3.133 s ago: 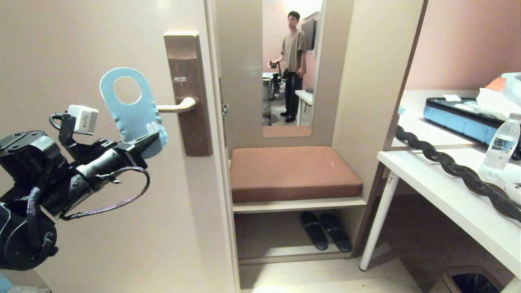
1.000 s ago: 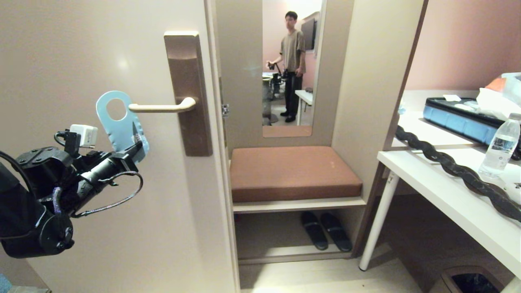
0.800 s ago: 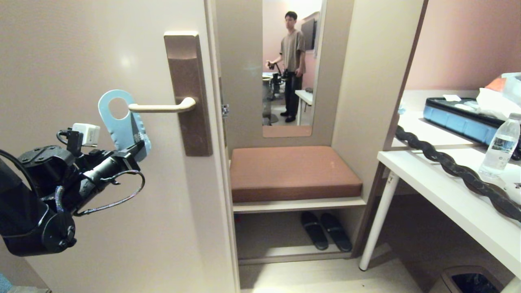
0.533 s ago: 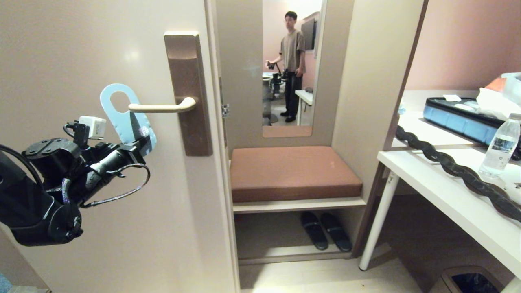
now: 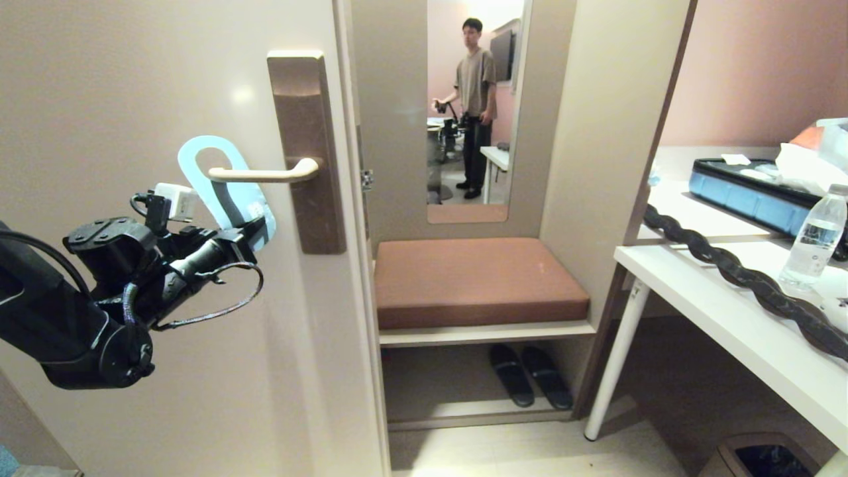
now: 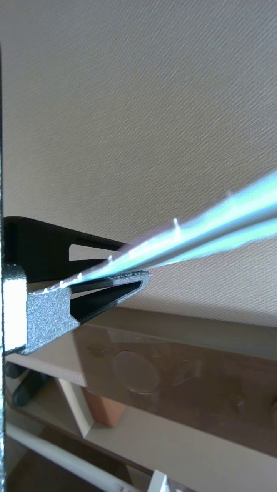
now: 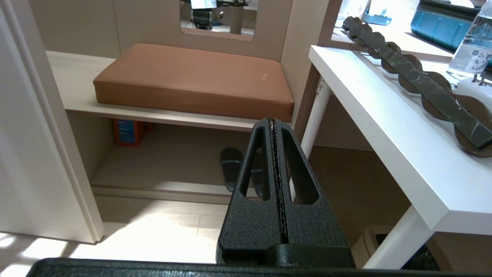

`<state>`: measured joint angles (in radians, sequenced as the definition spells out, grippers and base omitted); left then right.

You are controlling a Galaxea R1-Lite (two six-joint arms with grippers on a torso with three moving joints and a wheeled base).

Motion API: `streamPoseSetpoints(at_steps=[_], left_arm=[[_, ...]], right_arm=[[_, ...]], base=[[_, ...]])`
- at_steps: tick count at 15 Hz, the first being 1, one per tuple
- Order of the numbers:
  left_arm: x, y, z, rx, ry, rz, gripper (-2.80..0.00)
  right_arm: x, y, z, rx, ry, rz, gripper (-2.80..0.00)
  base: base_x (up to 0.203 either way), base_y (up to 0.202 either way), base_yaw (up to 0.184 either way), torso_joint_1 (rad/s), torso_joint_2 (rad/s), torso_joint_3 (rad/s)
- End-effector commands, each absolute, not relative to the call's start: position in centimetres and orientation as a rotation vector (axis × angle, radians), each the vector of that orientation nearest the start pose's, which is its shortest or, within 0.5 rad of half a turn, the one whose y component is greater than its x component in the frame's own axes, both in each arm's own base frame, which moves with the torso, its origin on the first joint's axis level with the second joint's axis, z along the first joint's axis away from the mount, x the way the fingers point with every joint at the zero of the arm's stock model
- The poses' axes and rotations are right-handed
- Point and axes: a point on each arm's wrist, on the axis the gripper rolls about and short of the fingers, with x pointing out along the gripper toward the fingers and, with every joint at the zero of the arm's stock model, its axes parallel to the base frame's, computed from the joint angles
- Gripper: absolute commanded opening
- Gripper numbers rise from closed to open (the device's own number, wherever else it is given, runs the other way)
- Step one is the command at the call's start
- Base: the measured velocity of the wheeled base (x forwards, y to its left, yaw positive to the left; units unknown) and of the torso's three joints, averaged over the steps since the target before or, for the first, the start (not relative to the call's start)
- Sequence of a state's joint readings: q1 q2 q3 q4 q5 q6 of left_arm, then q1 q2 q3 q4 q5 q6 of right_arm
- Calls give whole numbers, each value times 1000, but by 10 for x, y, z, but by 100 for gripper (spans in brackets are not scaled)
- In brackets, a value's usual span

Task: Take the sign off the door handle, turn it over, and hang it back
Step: Hang the sign back with the other side facing out

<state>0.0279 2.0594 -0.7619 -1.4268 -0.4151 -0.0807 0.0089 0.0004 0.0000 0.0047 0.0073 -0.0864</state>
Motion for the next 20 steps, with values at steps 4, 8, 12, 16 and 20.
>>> streamPoseSetpoints(at_steps=[4,8,12,16,20], left_arm=[[353,1,119,-17,-78,-392,-280],[344,-4,116,-17,-53,-405,-280],[342,-18,121,-12,-94,-444,-280],[339,-44,123,-16,-103,-492,-280],[335,-61,123,-20,-98,-522,-280]], right_arm=[[-23,0,75,-87,4,17,-280],[-23,0,75,-87,4,17,-280],[-23,0,75,-87,4,17,-280],[-23,0,75,-87,4,17,-280],[-23,0,75,-87,4,19,-280]], base=[[0,0,0,0,0,0],[0,0,0,0,0,0],[0,0,0,0,0,0],[0,0,0,0,0,0],[0,0,0,0,0,0]])
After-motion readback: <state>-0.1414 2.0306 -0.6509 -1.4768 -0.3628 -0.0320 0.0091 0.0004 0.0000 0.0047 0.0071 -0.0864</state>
